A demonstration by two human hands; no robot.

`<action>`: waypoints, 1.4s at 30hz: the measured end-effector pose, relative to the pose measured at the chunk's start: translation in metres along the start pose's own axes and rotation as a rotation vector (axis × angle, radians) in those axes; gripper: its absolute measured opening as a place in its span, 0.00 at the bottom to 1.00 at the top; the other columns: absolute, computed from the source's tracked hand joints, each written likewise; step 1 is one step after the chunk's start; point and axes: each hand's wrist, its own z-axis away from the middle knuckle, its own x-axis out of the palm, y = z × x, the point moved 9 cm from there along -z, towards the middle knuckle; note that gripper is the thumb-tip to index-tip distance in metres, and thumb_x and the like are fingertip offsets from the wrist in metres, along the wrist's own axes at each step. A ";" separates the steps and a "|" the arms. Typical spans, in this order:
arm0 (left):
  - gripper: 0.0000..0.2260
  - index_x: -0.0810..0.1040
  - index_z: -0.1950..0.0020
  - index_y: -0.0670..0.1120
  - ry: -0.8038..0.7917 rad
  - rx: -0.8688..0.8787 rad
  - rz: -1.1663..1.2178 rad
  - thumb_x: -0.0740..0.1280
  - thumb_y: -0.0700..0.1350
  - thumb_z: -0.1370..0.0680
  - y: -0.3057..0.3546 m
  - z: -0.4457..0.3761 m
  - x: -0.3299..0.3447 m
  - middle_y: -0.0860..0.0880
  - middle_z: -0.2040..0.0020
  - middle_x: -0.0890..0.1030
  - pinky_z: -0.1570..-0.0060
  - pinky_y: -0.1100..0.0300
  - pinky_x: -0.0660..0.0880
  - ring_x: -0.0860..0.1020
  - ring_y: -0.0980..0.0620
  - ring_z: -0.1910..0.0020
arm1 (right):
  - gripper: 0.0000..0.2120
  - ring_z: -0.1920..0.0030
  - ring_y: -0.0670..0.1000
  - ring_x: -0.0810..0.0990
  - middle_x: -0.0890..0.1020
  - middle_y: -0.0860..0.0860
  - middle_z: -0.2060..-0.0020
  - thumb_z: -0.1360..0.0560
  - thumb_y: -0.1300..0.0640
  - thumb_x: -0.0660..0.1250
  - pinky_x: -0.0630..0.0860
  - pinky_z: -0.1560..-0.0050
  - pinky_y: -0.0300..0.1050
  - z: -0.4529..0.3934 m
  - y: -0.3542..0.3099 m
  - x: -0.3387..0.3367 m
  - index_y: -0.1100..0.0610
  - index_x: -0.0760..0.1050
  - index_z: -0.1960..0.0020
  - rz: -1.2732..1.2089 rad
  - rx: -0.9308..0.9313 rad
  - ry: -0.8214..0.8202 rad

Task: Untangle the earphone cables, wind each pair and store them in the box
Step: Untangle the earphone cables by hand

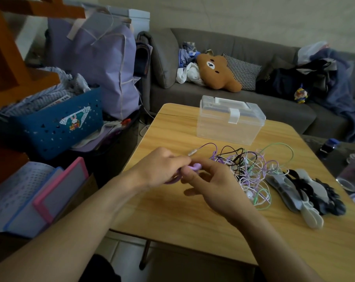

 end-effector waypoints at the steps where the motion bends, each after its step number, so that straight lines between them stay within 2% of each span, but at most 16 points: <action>1: 0.18 0.73 0.69 0.44 0.016 0.014 0.028 0.63 0.46 0.20 0.002 0.000 0.000 0.48 0.74 0.67 0.65 0.56 0.65 0.67 0.50 0.72 | 0.17 0.49 0.51 0.84 0.81 0.51 0.44 0.22 0.54 0.69 0.83 0.54 0.45 0.001 0.000 0.002 0.52 0.74 0.34 -0.004 -0.028 0.013; 3: 0.18 0.73 0.72 0.46 0.039 0.037 0.083 0.63 0.44 0.21 0.004 0.000 -0.002 0.45 0.71 0.68 0.63 0.54 0.65 0.67 0.48 0.68 | 0.27 0.44 0.45 0.81 0.74 0.44 0.36 0.21 0.54 0.69 0.82 0.48 0.44 0.004 -0.009 0.005 0.49 0.63 0.25 0.035 -0.143 0.076; 4: 0.19 0.73 0.73 0.47 0.043 0.040 0.104 0.62 0.44 0.21 0.004 0.000 -0.003 0.44 0.71 0.69 0.63 0.54 0.65 0.67 0.47 0.68 | 0.27 0.44 0.43 0.81 0.74 0.43 0.36 0.21 0.54 0.68 0.81 0.49 0.42 0.007 -0.016 0.004 0.50 0.63 0.25 0.106 -0.223 0.123; 7: 0.23 0.73 0.76 0.48 0.030 0.030 0.170 0.60 0.43 0.20 0.003 -0.002 0.002 0.44 0.74 0.67 0.66 0.56 0.65 0.67 0.49 0.72 | 0.10 0.54 0.45 0.81 0.78 0.44 0.50 0.19 0.52 0.64 0.80 0.55 0.45 0.012 -0.031 0.003 0.50 0.77 0.39 0.360 -0.372 0.232; 10: 0.18 0.70 0.75 0.44 0.085 0.027 0.214 0.62 0.43 0.24 -0.001 -0.008 0.004 0.46 0.77 0.65 0.71 0.57 0.61 0.63 0.51 0.76 | 0.08 0.57 0.46 0.80 0.77 0.44 0.52 0.20 0.49 0.64 0.81 0.58 0.50 0.009 -0.020 0.002 0.48 0.79 0.44 0.339 -0.320 0.290; 14: 0.10 0.72 0.71 0.44 0.201 -0.041 0.245 0.62 0.49 0.35 -0.008 -0.010 -0.001 0.41 0.70 0.71 0.70 0.58 0.66 0.69 0.47 0.70 | 0.14 0.55 0.45 0.81 0.80 0.43 0.53 0.23 0.48 0.70 0.81 0.60 0.44 0.010 -0.011 0.002 0.50 0.76 0.39 0.204 -0.220 0.345; 17: 0.11 0.77 0.72 0.46 0.220 -0.073 0.262 0.63 0.46 0.31 -0.010 -0.012 0.004 0.44 0.70 0.77 0.65 0.56 0.69 0.73 0.45 0.65 | 0.07 0.59 0.46 0.82 0.81 0.45 0.60 0.23 0.50 0.70 0.79 0.62 0.43 0.011 -0.009 0.002 0.49 0.75 0.47 0.140 -0.192 0.378; 20: 0.13 0.84 0.65 0.43 0.231 -0.062 0.329 0.62 0.42 0.25 -0.002 -0.013 0.012 0.43 0.70 0.80 0.67 0.59 0.66 0.72 0.46 0.67 | 0.08 0.67 0.50 0.80 0.81 0.54 0.64 0.21 0.52 0.68 0.75 0.69 0.40 0.007 0.007 -0.001 0.54 0.75 0.46 -0.241 -0.032 0.370; 23: 0.17 0.75 0.69 0.43 0.246 -0.065 0.466 0.61 0.46 0.21 -0.001 -0.016 0.013 0.44 0.73 0.72 0.66 0.57 0.62 0.65 0.48 0.73 | 0.08 0.73 0.45 0.76 0.80 0.52 0.67 0.19 0.55 0.65 0.72 0.71 0.37 0.002 0.007 -0.015 0.60 0.75 0.47 -0.229 -0.004 0.400; 26: 0.02 0.70 0.51 0.45 0.211 -0.004 0.595 0.62 0.39 0.19 0.006 -0.020 0.022 0.50 0.72 0.71 0.70 0.58 0.60 0.64 0.53 0.75 | 0.15 0.75 0.47 0.74 0.78 0.53 0.71 0.16 0.56 0.59 0.71 0.69 0.44 0.000 0.010 -0.029 0.62 0.77 0.56 -0.188 0.003 0.423; 27: 0.05 0.69 0.45 0.46 0.189 0.008 0.605 0.62 0.38 0.19 0.009 -0.019 0.025 0.50 0.70 0.72 0.70 0.59 0.61 0.66 0.54 0.74 | 0.17 0.75 0.48 0.74 0.78 0.55 0.71 0.16 0.55 0.58 0.71 0.68 0.46 0.000 0.010 -0.034 0.62 0.77 0.58 -0.171 0.010 0.428; 31: 0.09 0.71 0.39 0.43 0.075 0.047 0.520 0.63 0.36 0.19 0.018 -0.019 0.033 0.48 0.67 0.77 0.68 0.62 0.67 0.73 0.53 0.70 | 0.18 0.72 0.48 0.75 0.81 0.52 0.68 0.15 0.55 0.56 0.73 0.64 0.45 0.004 0.003 -0.047 0.61 0.76 0.58 -0.017 0.003 0.386; 34: 0.08 0.72 0.42 0.43 0.143 0.083 0.451 0.63 0.35 0.19 0.024 -0.020 0.033 0.46 0.64 0.82 0.68 0.62 0.69 0.77 0.53 0.70 | 0.14 0.64 0.46 0.78 0.82 0.48 0.65 0.16 0.52 0.58 0.72 0.61 0.43 0.009 -0.007 -0.053 0.53 0.75 0.58 0.229 -0.082 0.365; 38: 0.07 0.72 0.43 0.41 0.170 0.145 0.349 0.64 0.33 0.20 0.045 -0.022 0.048 0.42 0.58 0.84 0.71 0.68 0.73 0.80 0.56 0.70 | 0.12 0.62 0.44 0.77 0.81 0.48 0.62 0.18 0.48 0.62 0.67 0.64 0.36 0.016 -0.022 -0.072 0.54 0.75 0.55 0.405 -0.169 0.363; 40: 0.08 0.73 0.43 0.42 0.246 0.177 0.181 0.67 0.36 0.21 0.050 -0.031 0.045 0.41 0.53 0.82 0.67 0.67 0.74 0.80 0.54 0.64 | 0.09 0.66 0.41 0.76 0.79 0.45 0.65 0.18 0.51 0.63 0.67 0.67 0.33 0.018 -0.022 -0.091 0.54 0.76 0.54 0.403 -0.146 0.384; 42: 0.07 0.74 0.46 0.47 0.298 0.201 -0.002 0.69 0.39 0.22 0.057 -0.042 0.045 0.46 0.50 0.79 0.59 0.62 0.75 0.80 0.49 0.54 | 0.09 0.67 0.43 0.74 0.78 0.44 0.65 0.17 0.52 0.61 0.66 0.67 0.39 0.024 -0.017 -0.121 0.54 0.77 0.51 0.440 -0.094 0.497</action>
